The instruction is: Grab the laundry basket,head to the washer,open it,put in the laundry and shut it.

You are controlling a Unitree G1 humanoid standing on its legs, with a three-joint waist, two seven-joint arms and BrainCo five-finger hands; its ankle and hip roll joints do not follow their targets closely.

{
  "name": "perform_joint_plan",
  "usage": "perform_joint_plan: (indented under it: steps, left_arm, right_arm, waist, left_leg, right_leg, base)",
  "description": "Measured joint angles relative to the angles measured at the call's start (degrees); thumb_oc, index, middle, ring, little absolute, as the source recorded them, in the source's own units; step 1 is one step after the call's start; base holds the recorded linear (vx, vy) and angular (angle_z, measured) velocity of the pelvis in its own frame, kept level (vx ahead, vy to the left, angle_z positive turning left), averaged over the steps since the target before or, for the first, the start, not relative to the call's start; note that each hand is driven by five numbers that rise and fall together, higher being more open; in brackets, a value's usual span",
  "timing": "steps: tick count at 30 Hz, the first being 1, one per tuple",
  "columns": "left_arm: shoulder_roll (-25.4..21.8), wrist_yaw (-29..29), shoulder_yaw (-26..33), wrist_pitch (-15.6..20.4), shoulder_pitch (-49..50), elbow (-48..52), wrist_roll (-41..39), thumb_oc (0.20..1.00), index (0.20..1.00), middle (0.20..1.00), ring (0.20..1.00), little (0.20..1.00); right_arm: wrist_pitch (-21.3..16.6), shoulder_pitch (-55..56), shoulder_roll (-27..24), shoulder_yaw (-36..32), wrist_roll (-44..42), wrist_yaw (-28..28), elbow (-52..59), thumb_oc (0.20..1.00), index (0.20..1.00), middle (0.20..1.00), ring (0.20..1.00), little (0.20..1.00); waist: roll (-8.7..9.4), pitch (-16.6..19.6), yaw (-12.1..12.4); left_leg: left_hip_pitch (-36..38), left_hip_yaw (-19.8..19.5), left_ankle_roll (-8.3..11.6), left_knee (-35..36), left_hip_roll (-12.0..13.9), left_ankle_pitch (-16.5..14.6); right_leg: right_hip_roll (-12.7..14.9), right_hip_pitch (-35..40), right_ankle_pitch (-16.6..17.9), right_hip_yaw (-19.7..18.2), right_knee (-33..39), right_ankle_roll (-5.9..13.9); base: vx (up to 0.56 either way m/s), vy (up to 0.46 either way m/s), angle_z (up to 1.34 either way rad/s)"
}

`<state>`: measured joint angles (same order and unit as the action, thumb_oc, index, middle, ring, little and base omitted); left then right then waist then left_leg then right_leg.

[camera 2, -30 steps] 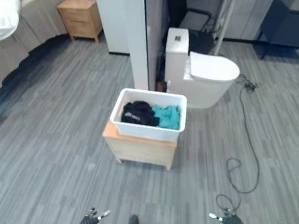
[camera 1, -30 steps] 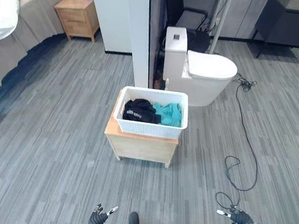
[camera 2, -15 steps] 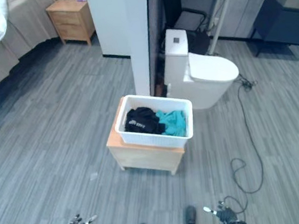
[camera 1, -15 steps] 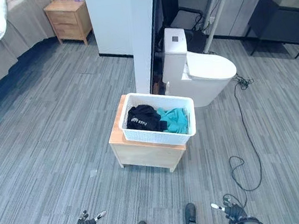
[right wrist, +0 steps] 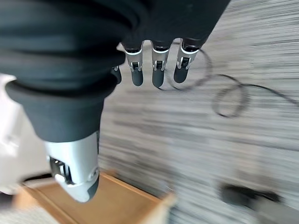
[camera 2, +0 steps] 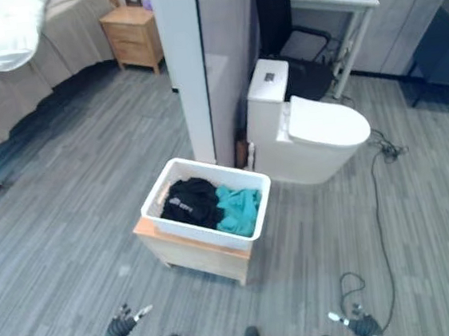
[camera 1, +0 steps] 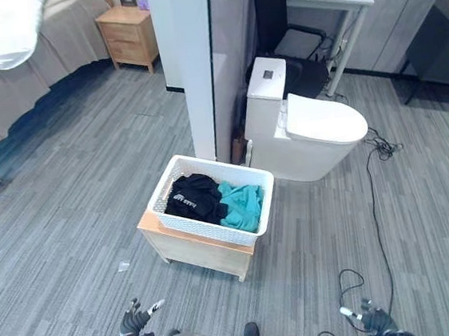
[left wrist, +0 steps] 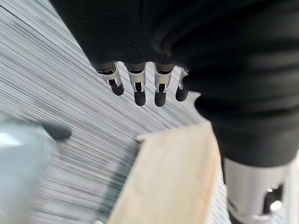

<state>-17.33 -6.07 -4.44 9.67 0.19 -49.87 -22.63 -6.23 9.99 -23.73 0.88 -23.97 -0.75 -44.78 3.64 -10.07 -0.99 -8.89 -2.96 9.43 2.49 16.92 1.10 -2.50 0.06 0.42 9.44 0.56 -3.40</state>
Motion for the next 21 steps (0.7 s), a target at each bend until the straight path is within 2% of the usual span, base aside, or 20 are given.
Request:
perform_joint_plan:
  steps: [2,3,5,6,8,9,10,11,13,14,15,18,20,21]
  left_arm:
    - [0.02,-0.09,1.66,-0.07,0.48,5.25,0.01,1.000,1.000,1.000,1.000,1.000]
    - [-0.09,-0.27,2.60,-0.38,0.89,6.56,0.11,1.000,1.000,1.000,1.000,1.000]
    - [-1.18,-0.55,5.83,-1.16,3.10,12.33,0.69,1.000,1.000,1.000,1.000,1.000]
    - [-2.27,-0.65,6.23,-1.49,3.69,13.72,0.86,1.000,1.000,1.000,1.000,1.000]
    - [-3.18,-1.23,8.37,-2.52,4.21,17.28,1.24,1.000,1.000,1.000,1.000,1.000]
    - [-4.55,-1.29,8.99,-3.03,4.90,19.62,1.26,1.000,1.000,1.000,1.000,1.000]
    - [-7.15,-1.39,9.06,-3.90,5.38,23.12,1.30,1.000,1.000,1.000,1.000,1.000]
    - [-8.36,-1.67,9.41,-3.76,5.60,25.04,1.31,1.000,1.000,1.000,1.000,1.000]
    - [-11.49,-2.32,11.61,-5.20,3.18,29.27,2.50,1.000,1.000,1.000,1.000,1.000]
    - [-14.70,-2.89,10.85,-5.14,1.86,33.62,3.52,1.000,1.000,1.000,1.000,1.000]
    - [-17.00,-2.86,10.82,-4.79,-0.51,36.31,5.04,1.000,1.000,1.000,1.000,1.000]
    - [-21.75,-4.82,9.22,-4.98,-14.63,36.56,8.08,1.000,1.000,1.000,1.000,1.000]
    - [-23.30,-5.50,5.25,-5.02,-26.66,33.27,9.21,1.000,1.000,1.000,1.000,1.000]
    - [-25.56,-5.94,1.73,-5.44,-30.72,30.52,9.16,1.000,1.000,1.000,1.000,1.000]
  right_arm:
    - [-0.10,0.32,-2.01,-1.59,0.02,-0.52,4.44,1.000,1.000,1.000,1.000,1.000]
    - [0.25,0.15,-2.54,-2.06,0.16,-0.62,6.55,1.000,1.000,1.000,1.000,1.000]
    - [0.38,1.60,-3.49,-3.45,1.07,-0.69,15.54,1.000,1.000,1.000,1.000,1.000]
    - [0.44,2.09,-4.21,-3.62,2.48,-0.68,17.85,1.000,1.000,1.000,1.000,1.000]
    - [1.64,0.74,-5.83,-4.49,4.52,-0.47,20.90,1.000,1.000,1.000,1.000,1.000]
    - [2.61,0.54,-6.07,-5.05,5.46,-0.42,23.28,1.000,1.000,1.000,1.000,1.000]
    - [2.78,0.33,-6.88,-5.13,6.58,-0.32,25.84,1.000,1.000,1.000,1.000,1.000]
    - [2.68,-0.28,-7.28,-5.13,6.91,-0.33,26.45,1.000,1.000,1.000,1.000,1.000]
    - [4.03,-4.43,-7.45,-4.39,6.94,-0.41,26.40,1.000,1.000,1.000,1.000,1.000]
    - [4.29,-7.14,-8.73,-2.95,6.98,-0.58,26.90,1.000,1.000,1.000,1.000,1.000]
    - [4.31,-9.14,-9.60,-2.56,7.43,-0.56,27.24,1.000,1.000,1.000,1.000,1.000]
    - [5.72,-20.40,-11.59,0.46,8.66,-2.01,25.36,1.000,1.000,1.000,1.000,1.000]
    - [7.32,-30.16,-11.74,3.76,9.07,-3.14,22.70,1.000,1.000,1.000,1.000,1.000]
    - [7.76,-33.04,-11.96,5.24,9.08,-4.09,20.87,1.000,1.000,1.000,1.000,1.000]
  waist:
    - [-0.90,-0.77,0.36]
    - [-1.30,-0.73,0.33]
    - [-2.09,-0.72,-0.02]
    - [-2.34,-0.59,-0.05]
    - [-4.01,-0.94,0.32]
    - [-4.11,-1.12,0.25]
    - [-4.01,-1.50,0.34]
    - [-3.86,-1.80,0.50]
    - [-3.83,-2.53,1.18]
    - [-4.05,-3.09,1.70]
    - [-3.91,-4.15,2.11]
    - [-5.52,-9.12,3.42]
    - [-6.82,-13.21,3.77]
    - [-6.64,-13.91,3.76]
  left_leg:
    - [-0.05,-2.51,1.01,1.76,-0.18,0.68]
    - [0.07,-2.25,1.13,1.68,-0.83,0.89]
    - [2.09,2.03,1.18,0.73,-2.13,1.06]
    - [2.82,2.14,0.19,0.30,-3.11,1.64]
    - [5.03,2.39,-1.68,0.99,-4.26,2.99]
    - [5.49,2.86,-2.14,2.24,-4.85,5.25]
    - [5.46,3.97,-2.21,2.74,-5.86,6.08]
    - [5.29,5.05,-2.21,2.72,-6.77,6.39]
    - [4.11,5.64,-3.49,2.60,-9.21,6.39]
    - [1.99,6.27,-4.07,2.41,-9.96,6.74]
    - [0.35,6.32,-4.78,2.28,-10.53,7.28]
    - [-5.14,6.06,-6.03,0.53,-11.89,8.28]
    - [-7.15,5.94,-6.63,-0.25,-12.77,8.72]
    - [-7.98,6.06,-6.60,-0.44,-12.82,8.79]
  right_leg:
    - [-0.78,0.03,0.41,-0.07,0.00,-0.52]
    - [-0.96,0.63,-0.01,-0.04,0.33,0.14]
    - [-1.41,2.61,-0.44,-0.15,1.03,0.69]
    - [-1.44,2.68,-0.59,-0.27,1.09,0.73]
    - [-1.71,3.21,-0.76,-1.25,1.51,1.03]
    - [-1.12,2.91,-0.75,-1.64,1.50,1.72]
    - [0.10,2.41,-0.86,-2.01,1.48,2.73]
    - [1.09,1.91,-1.08,-2.64,1.18,3.66]
    - [3.73,0.44,-0.55,-2.84,1.25,5.50]
    - [4.59,-1.89,-0.47,-3.01,0.83,6.14]
    - [5.11,-3.44,0.27,-2.94,0.79,6.89]
    - [6.52,-8.11,1.74,-2.79,0.39,8.16]
    - [7.21,-9.49,3.13,-2.64,0.87,8.60]
    - [7.31,-10.34,3.25,-2.75,0.79,8.62]
  base:
    - [0.17,0.155,-0.11]
    - [0.15,0.182,-0.16]
    - [0.13,0.212,-0.08]
    - [0.13,0.216,-0.19]
    - [0.06,0.203,-0.21]
    - [0.00,0.119,-0.15]
    - [-0.10,0.162,-0.17]
    - [-0.15,0.149,-0.14]
    - [-0.22,0.144,-0.08]
    - [-0.22,0.093,-0.06]
    - [-0.23,0.073,-0.02]
    - [-0.17,0.040,0.08]
    - [-0.15,0.043,0.03]
    - [-0.14,0.029,0.02]
